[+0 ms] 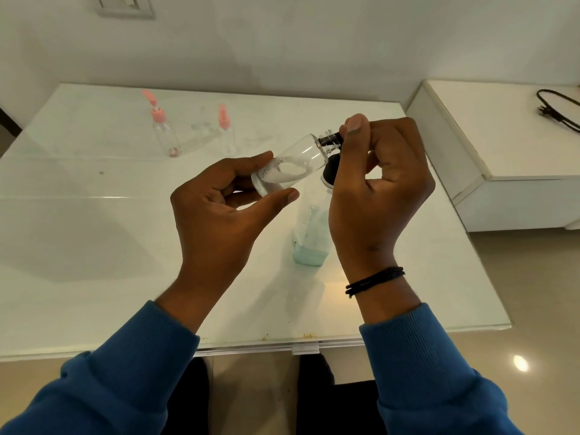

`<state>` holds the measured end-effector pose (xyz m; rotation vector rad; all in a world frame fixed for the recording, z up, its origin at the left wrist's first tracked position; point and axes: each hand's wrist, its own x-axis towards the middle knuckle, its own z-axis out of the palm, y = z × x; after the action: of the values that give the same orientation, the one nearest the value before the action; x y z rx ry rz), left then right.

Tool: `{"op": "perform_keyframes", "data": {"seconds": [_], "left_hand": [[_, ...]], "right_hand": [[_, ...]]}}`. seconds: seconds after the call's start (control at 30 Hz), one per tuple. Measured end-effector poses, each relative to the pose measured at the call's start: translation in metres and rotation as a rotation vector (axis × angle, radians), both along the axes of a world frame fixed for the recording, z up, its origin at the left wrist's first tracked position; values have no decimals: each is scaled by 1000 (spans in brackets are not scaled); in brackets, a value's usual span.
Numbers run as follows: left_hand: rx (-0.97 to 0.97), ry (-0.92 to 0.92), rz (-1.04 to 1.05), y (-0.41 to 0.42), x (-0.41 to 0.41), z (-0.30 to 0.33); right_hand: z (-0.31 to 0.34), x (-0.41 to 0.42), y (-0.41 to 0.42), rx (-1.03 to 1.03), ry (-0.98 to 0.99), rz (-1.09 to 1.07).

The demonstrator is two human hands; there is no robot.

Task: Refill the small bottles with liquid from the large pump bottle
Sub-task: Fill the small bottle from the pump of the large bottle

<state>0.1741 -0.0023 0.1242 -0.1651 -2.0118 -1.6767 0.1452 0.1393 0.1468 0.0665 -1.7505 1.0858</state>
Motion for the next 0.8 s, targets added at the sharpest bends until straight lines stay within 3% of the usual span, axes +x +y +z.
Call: {"op": "perform_keyframes", "data": {"seconds": [0.8], "left_hand": [[-19,4,-3,-3,-2,-4]], "right_hand": [[-6,-2,2,-6,27,7]]}}
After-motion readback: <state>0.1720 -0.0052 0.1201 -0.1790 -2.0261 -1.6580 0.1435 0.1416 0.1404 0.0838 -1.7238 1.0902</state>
